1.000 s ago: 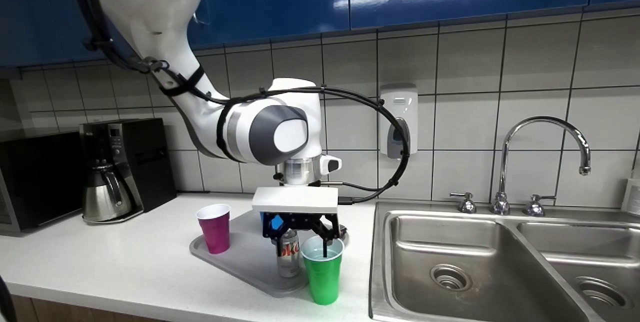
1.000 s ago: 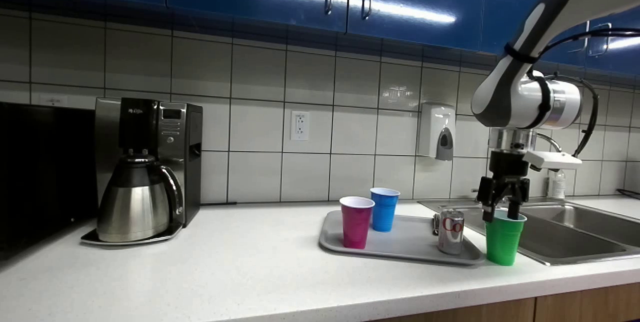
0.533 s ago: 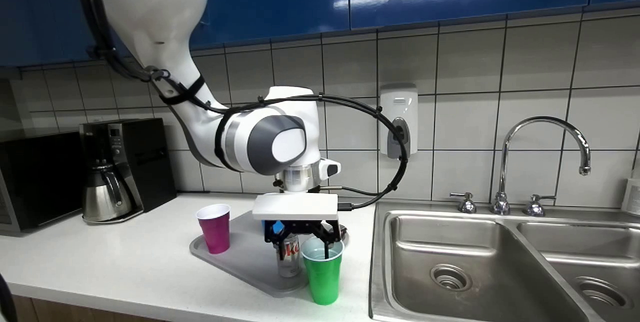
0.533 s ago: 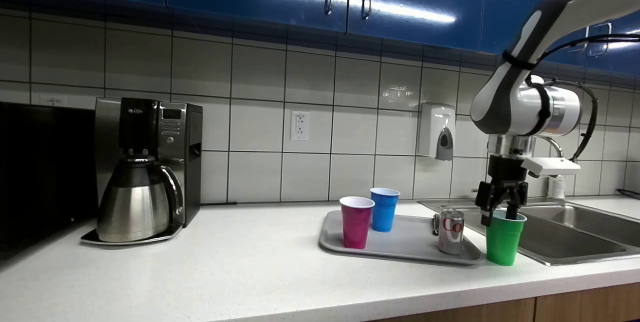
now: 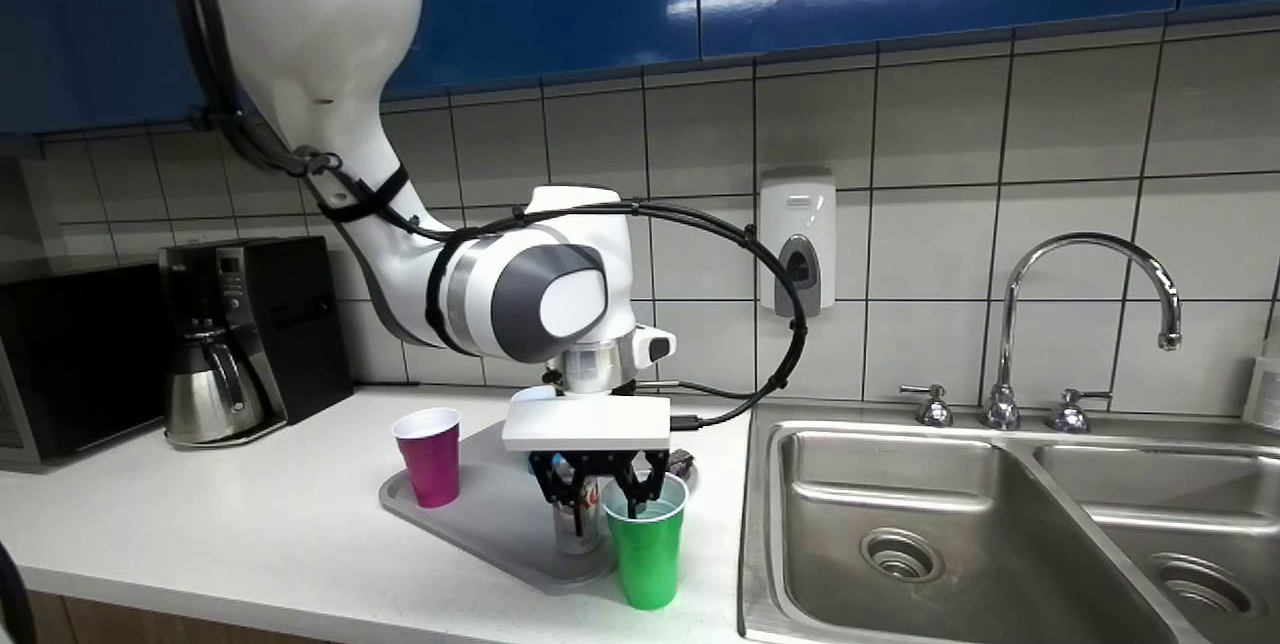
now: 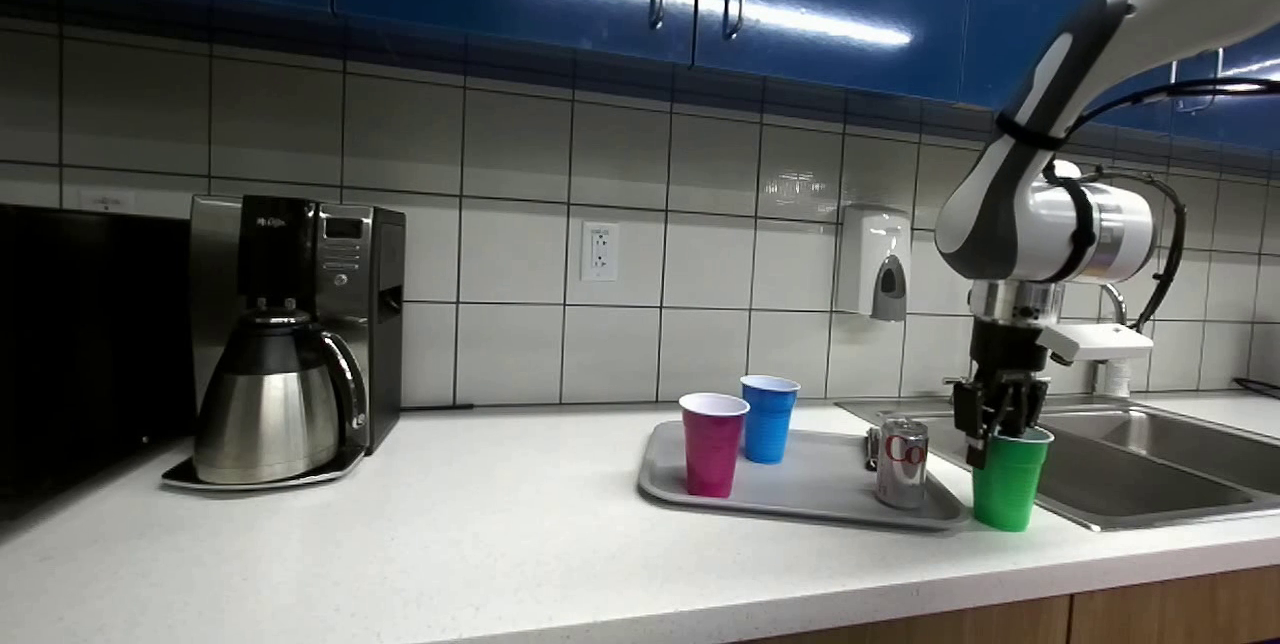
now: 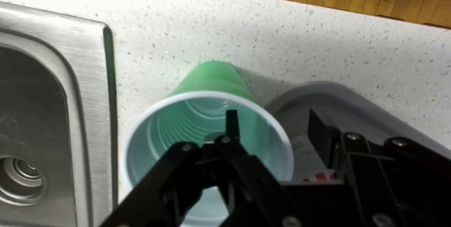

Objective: Put the green and purple cup on the grey tray

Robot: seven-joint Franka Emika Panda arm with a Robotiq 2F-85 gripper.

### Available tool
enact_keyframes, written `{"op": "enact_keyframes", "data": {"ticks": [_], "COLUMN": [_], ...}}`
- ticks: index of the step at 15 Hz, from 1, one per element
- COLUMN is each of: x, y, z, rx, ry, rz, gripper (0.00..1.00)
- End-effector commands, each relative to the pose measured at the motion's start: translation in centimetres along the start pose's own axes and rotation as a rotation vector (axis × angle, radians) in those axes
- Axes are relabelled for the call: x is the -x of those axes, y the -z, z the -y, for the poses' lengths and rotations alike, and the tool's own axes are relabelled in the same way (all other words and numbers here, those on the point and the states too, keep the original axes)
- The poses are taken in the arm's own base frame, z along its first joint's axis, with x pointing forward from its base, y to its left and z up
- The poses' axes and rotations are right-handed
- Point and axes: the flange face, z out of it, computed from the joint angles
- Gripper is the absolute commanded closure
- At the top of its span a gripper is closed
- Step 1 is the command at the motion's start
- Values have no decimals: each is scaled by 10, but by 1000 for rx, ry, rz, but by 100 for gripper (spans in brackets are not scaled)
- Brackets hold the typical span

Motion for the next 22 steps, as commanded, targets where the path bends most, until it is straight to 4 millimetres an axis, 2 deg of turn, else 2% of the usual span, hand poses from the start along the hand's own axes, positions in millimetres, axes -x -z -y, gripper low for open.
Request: {"op": "enact_keyframes", "data": {"ticks": [1, 3, 5, 12, 22], "x": [-3, -3, -4, -10, -10], "y": [-1, -2, -2, 8, 42], "z": [2, 2, 0, -6, -7], "rx": [18, 20, 23, 40, 50], "ry": [9, 8, 1, -36, -34], "rz": [-1, -1, -3, -27, -11], "gripper": [73, 90, 100, 99, 99]}}
